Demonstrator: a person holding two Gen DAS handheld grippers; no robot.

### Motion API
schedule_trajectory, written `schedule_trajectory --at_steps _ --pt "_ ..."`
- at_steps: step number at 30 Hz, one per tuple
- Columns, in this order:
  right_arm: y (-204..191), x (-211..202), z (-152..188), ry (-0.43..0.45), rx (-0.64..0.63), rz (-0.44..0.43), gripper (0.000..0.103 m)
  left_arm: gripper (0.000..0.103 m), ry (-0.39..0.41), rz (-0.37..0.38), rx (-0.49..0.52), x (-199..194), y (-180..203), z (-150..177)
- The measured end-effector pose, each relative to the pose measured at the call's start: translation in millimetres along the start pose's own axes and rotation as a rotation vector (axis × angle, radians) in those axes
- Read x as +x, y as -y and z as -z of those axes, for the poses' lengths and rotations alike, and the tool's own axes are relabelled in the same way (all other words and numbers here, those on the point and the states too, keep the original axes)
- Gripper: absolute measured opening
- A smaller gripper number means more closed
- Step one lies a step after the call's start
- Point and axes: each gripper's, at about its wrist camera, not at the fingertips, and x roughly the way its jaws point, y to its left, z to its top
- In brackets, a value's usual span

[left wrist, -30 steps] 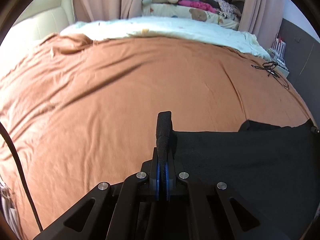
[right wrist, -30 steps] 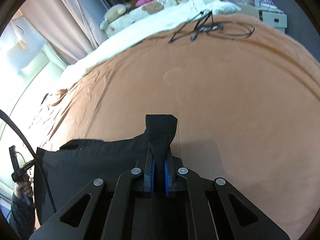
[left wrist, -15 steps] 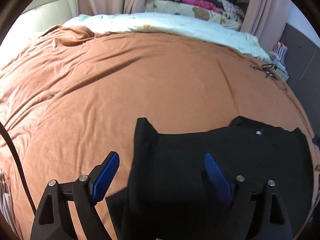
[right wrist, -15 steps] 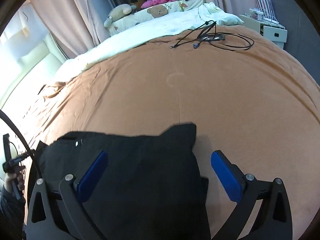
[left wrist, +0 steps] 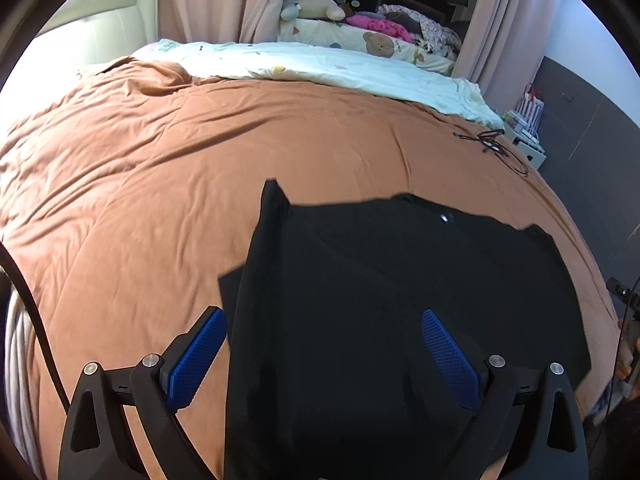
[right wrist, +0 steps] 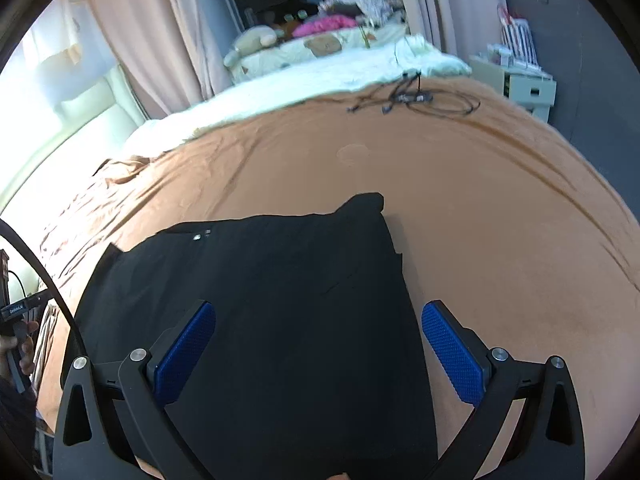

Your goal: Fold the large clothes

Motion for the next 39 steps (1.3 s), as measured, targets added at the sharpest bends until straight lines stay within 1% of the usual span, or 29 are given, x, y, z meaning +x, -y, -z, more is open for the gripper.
schedule_trajectory --at_steps 1,4,6,10,12,15,16,18,21,22,24,25,27,28,29,30,31,32,33,34,35,36,38,39 --pt "-3.7 -8.3 7.4 0.013 -0.008 -0.005 0.103 0.099 0.005 0.004 -0.004 -8.4 -0.4 7.4" --pt "-10.3 -25.2 26.2 0.005 -0.004 -0.047 0.103 0.099 0.027 0.023 -0.027 -30.9 -3.3 26.0" --pt "-14.9 -38.5 36.9 0.016 -0.014 -0.059 0.103 0.099 0.043 0.032 -0.04 -47.6 -3.4 41.6" --pt "-24.2 -69.8 57.5 0.069 -0.045 -0.027 0.103 0.098 0.084 0.041 -0.058 -77.0 -3.2 68.2" --pt "-29.6 -84.3 69.1 0.104 -0.039 -0.018 0.103 0.095 0.111 0.042 -0.082 -91.9 -4.5 81.3" --pt "-39.6 -94.3 85.3 0.109 -0.031 -0.043 0.103 0.095 0.154 0.031 -0.127 -109.9 -6.6 96.5" --pt "-41.1 -96.0 89.3 0.116 -0.037 -0.056 0.103 0.095 0.171 0.026 -0.133 -114.9 -6.7 102.2" --pt "-45.8 -100.0 98.7 0.12 -0.041 -0.055 0.103 0.095 0.192 0.017 -0.127 -122.2 -4.3 112.4" --pt "-53.7 -100.0 109.8 0.116 -0.059 -0.06 0.103 0.095 0.212 0.004 -0.128 -128.0 -4.8 124.3" --pt "-57.2 -99.7 110.2 0.119 -0.07 -0.059 0.103 0.095 0.224 -0.011 -0.135 -130.0 -5.8 130.6" --pt "-62.2 -96.5 112.7 0.11 -0.094 -0.081 0.103 0.095 0.229 -0.026 -0.149 -133.3 -9.8 141.6" --pt "-64.5 -94.6 113.1 0.105 -0.102 -0.107 0.103 0.095 0.224 -0.018 -0.162 -132.6 -11.9 146.3" --pt "-70.7 -93.1 116.4 0.102 -0.122 -0.149 0.097 0.095 0.209 -0.002 -0.184 -131.2 -15.4 153.4" --pt "-73.2 -90.8 116.4 0.095 -0.13 -0.154 0.086 0.095 0.204 -0.003 -0.195 -130.5 -16.8 156.6" --pt "-74.8 -87.6 116.2 0.084 -0.14 -0.155 0.071 0.093 0.199 -0.004 -0.205 -129.4 -19.3 159.7" --pt "-77.0 -82.5 115.0 0.067 -0.148 -0.152 0.063 0.092 0.195 -0.002 -0.212 -128.7 -21.3 161.8" --pt "-78.8 -76.5 113.7 0.047 -0.153 -0.153 0.047 0.09 0.186 0.008 -0.221 -126.1 -24.3 164.3" --pt "-80.0 -70.1 112.1 0.025 -0.154 -0.16 0.038 0.089 0.177 0.017 -0.229 -123.3 -26.7 166.5" --pt "-82.0 -64.2 111.3 0.002 -0.156 -0.168 0.035 0.089 0.169 0.022 -0.235 -121.1 -28.0 169.2" --pt "-85.1 -58.7 110.6 -0.015 -0.166 -0.17 0.027 0.087 0.157 0.027 -0.243 -117.3 -29.9 172.0" --pt "-90.2 -53.7 110.8 -0.029 -0.185 -0.169 0.016 0.082 0.139 0.032 -0.253 -111.7 -32.8 174.1" --pt "-96.5 -49.8 106.6 -0.038 -0.201 -0.171 0.012 0.08 0.125 0.037 -0.259 -108.5 -34.2 175.7" --pt "-108.3 -42.4 99.9 -0.053 -0.229 -0.187 0.002 0.079 0.096 0.048 -0.279 -99.5 -39.2 179.3" --pt "-112.9 -38.5 95.6 -0.06 -0.239 -0.196 0.0 0.079 0.088 0.049 -0.29 -95.4 -41.7 180.2"
